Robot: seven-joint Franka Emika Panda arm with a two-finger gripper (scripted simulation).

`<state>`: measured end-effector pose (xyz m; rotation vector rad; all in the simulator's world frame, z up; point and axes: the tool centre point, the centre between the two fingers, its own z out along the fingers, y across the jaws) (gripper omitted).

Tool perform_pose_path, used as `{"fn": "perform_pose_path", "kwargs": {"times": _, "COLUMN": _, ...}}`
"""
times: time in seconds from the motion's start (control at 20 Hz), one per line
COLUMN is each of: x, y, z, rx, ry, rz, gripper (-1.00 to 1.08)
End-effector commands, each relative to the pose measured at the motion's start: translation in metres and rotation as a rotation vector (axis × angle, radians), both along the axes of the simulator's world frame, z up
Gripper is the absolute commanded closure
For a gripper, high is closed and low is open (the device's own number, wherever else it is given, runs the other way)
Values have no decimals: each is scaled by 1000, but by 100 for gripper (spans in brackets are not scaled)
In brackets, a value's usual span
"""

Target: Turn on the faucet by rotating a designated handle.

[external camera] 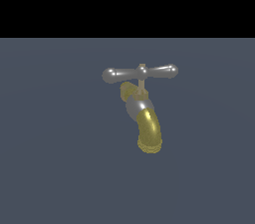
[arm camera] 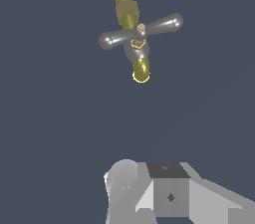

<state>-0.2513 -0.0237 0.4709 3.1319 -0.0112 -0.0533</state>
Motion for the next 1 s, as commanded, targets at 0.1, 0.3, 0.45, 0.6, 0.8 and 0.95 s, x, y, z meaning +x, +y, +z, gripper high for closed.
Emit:
{"fn": "perform_pose_path", "kwargs": {"times": 0.1, "x": 0, "y": -7, "z": -8, "rx": 1, "ry": 0, "rz": 50, "gripper": 108}}
{"fn": "perform_pose_path", "kwargs": {"times": 0.3, "x": 1, "y": -15, "z": -18, "rx": 3, "ry": -1, "rz": 117, "gripper": 108}}
{"fn": "perform_pose_path", "kwargs": {"times": 0.45, "x": 2, "y": -24, "z": -27, "rx": 4, "ry": -1, "rz": 179, "gripper": 108}}
{"fn": "perform_pose_path", "kwargs": {"times": 0.6, "x": 3, "y": -33, "z": -38, "rx": 5, "ry": -1, "rz": 250, "gripper": 108}}
{"fn": "perform_pose_path", "kwargs": {"times": 0.8, "x": 7, "y": -45, "z": -52, "rx": 7, "ry": -2, "rz": 344, "gripper": 108}}
{"fn": "perform_pose_path", "kwargs": {"times": 0.95, "x": 10, "y": -54, "z": -63, "rx": 8, "ry": -2, "rz": 415, "gripper": 108}}
